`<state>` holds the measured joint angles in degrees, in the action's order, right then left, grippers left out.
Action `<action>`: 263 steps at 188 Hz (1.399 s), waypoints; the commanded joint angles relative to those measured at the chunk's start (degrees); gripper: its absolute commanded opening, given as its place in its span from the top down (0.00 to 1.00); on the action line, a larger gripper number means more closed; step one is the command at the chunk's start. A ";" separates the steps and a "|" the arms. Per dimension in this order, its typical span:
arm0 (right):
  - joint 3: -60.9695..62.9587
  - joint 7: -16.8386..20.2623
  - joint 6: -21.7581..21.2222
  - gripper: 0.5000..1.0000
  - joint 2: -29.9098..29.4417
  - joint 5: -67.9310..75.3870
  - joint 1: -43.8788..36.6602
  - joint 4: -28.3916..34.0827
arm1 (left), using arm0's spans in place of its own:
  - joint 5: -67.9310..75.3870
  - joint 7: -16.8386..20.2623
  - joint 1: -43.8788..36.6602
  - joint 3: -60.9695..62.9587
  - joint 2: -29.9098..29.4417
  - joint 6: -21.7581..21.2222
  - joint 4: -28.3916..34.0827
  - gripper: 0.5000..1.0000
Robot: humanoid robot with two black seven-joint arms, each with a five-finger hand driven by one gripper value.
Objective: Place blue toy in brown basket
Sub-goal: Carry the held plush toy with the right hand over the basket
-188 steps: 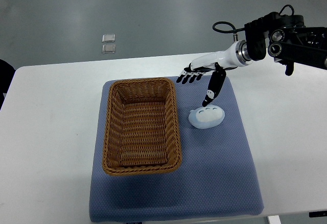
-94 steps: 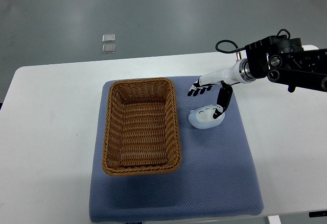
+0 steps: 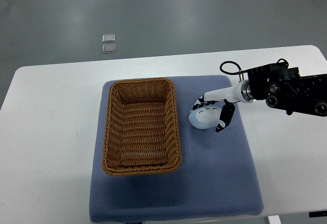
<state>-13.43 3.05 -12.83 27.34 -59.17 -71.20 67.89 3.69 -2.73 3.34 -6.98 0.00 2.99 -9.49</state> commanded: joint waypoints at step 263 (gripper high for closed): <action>0.77 -4.19 1.85 1.00 -27.34 4.15 -9.13 -12.08 | 0.00 0.01 0.00 -0.05 0.00 0.08 0.00 0.00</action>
<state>-12.62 -1.16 -11.50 0.33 -54.96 -81.54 56.66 3.69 -2.71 3.34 -7.03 0.00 3.00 -9.50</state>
